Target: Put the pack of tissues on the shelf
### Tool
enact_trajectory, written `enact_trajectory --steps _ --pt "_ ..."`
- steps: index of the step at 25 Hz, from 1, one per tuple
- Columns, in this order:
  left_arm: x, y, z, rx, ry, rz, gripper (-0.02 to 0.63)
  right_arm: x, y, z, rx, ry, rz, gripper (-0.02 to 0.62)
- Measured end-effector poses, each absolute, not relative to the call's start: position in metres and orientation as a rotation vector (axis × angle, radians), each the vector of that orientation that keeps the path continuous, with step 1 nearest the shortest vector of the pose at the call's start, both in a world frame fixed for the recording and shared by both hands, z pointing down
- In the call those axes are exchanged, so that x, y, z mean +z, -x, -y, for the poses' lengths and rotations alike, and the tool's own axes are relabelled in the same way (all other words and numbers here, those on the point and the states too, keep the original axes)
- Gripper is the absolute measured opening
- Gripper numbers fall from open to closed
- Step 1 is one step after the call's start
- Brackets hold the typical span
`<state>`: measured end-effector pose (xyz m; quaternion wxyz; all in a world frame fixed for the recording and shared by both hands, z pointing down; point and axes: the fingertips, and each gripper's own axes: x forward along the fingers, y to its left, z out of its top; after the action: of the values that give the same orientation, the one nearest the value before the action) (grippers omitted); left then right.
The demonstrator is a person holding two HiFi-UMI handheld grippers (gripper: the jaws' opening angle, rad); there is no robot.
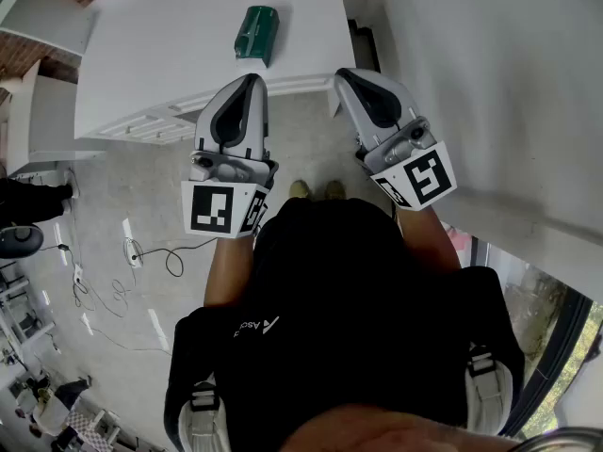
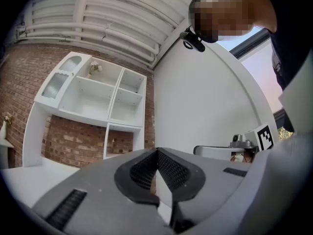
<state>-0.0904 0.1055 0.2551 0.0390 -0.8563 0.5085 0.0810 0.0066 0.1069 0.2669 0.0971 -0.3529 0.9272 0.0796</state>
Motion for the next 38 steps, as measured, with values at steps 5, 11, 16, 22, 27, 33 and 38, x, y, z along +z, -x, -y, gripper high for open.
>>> enact_trajectory --steps 5,11,16,22,27,33,38 --pt "0.254 0.097 -0.103 0.250 2.629 -1.558 -0.002 0.265 0.001 -0.105 0.241 1.042 -2.753 0.000" --pt "0.258 0.113 -0.096 0.268 2.606 -1.598 -0.002 0.264 0.012 -0.104 0.250 1.061 -2.757 0.000" --pt "0.275 0.135 -0.079 0.224 2.603 -1.670 0.029 0.268 0.022 -0.100 0.251 1.108 -2.757 0.000" --pt "0.313 0.158 -0.053 0.134 2.647 -1.694 0.196 0.277 0.045 -0.096 0.259 1.173 -2.763 0.000" --pt "0.350 0.162 -0.021 0.014 2.682 -1.686 0.298 0.284 0.060 -0.090 0.294 1.206 -2.793 0.000" --pt "0.416 0.155 0.023 -0.214 2.730 -1.736 0.415 0.293 0.065 -0.068 0.284 1.207 -2.806 0.000" --pt "0.475 0.157 0.064 -0.377 2.712 -1.829 0.459 0.308 0.056 -0.038 0.256 1.186 -2.827 0.000"
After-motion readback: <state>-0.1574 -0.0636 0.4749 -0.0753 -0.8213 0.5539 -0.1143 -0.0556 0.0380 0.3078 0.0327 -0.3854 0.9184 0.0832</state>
